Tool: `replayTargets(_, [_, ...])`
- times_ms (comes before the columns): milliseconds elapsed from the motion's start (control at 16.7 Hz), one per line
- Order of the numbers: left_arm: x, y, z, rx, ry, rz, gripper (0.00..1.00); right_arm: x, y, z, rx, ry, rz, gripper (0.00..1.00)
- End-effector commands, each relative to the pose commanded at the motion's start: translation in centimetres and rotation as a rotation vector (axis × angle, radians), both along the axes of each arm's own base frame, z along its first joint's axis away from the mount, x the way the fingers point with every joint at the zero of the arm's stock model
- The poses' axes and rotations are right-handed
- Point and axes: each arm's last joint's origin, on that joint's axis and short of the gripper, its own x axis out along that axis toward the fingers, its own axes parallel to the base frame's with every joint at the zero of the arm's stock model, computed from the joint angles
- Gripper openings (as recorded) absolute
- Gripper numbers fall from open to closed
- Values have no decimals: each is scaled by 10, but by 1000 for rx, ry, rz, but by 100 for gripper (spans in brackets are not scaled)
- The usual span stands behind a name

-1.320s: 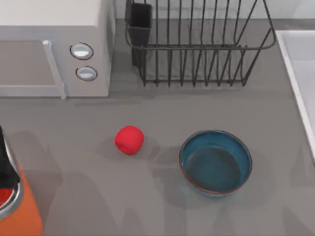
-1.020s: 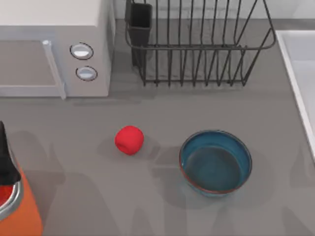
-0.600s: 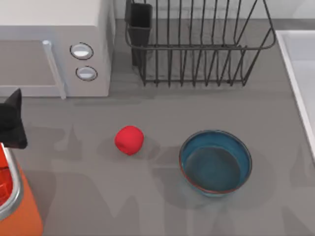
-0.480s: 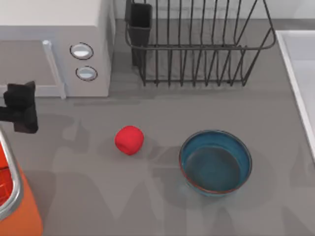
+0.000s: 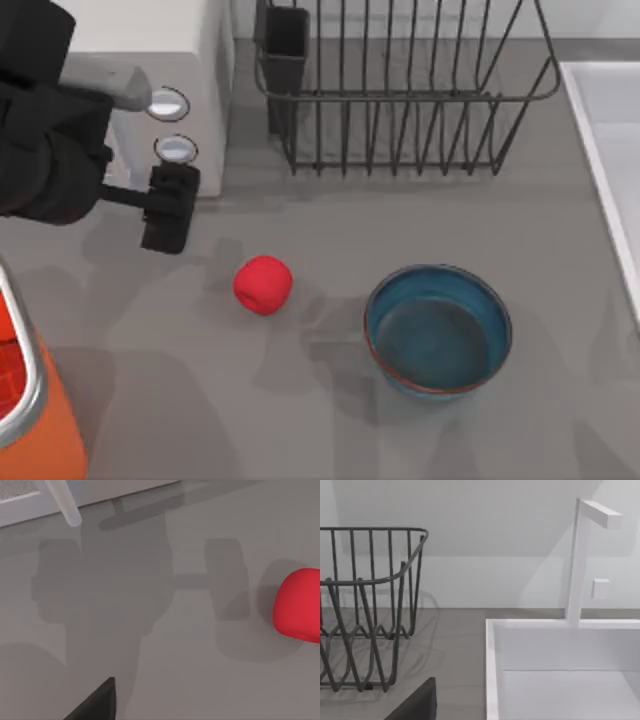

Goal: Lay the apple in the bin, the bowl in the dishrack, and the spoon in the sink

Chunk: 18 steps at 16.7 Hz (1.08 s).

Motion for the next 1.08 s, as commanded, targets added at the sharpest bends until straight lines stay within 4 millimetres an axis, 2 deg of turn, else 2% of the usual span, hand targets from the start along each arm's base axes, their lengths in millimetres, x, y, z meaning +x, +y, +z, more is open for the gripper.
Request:
replayTargets(300, [68,-63,-24,91,230,-99,100,0,0,0,0,0,0,100])
replayTargets(480, [93,-98,-53,165,352,-150,100,0,0,0,0,0,0,100])
replayTargets(720, [99,-124,-83,264,484,-189,100,0,0,0,0,0,0,100])
replayTargets(1080, [100,-124,-86,274,498,-188,100,0,0,0,0,0,0,100])
